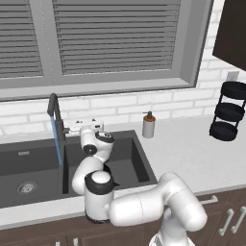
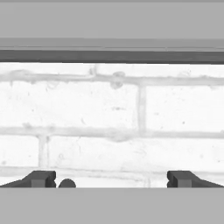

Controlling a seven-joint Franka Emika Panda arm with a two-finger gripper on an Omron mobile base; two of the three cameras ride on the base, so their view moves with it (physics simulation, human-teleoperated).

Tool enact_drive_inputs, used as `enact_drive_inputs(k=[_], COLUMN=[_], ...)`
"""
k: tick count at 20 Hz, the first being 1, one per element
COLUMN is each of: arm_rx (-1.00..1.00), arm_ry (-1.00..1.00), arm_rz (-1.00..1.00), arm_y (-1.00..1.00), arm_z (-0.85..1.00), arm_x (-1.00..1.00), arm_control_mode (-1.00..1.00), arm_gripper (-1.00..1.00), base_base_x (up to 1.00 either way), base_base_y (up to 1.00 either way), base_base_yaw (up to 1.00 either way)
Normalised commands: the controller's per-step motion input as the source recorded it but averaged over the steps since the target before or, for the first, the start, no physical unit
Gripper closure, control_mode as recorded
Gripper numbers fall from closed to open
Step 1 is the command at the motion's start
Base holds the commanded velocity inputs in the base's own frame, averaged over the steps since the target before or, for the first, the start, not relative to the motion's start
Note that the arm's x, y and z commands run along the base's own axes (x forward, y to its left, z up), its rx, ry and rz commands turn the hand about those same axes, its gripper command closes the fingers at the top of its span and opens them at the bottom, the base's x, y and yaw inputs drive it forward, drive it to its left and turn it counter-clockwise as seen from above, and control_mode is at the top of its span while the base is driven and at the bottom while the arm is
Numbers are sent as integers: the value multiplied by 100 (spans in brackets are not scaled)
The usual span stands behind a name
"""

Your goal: Pick the pan and sponge and place them into the sink. Then turn on the water.

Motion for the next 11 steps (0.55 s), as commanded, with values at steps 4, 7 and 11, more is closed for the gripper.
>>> enact_drive_inputs(k=[4,7,11], arm_rx=[0,0,0], arm_ry=[-3,-2,0], arm_rz=[0,0,0], arm_y=[-56,-49,-38], arm_z=[-1,0,0], arm_x=[7,8,5], arm_control_mode=[-100,-100,-100], arm_gripper=[-100,-100,-100], base_base_x=[0,0,0], base_base_y=[0,0,0], base_base_yaw=[0,0,0])
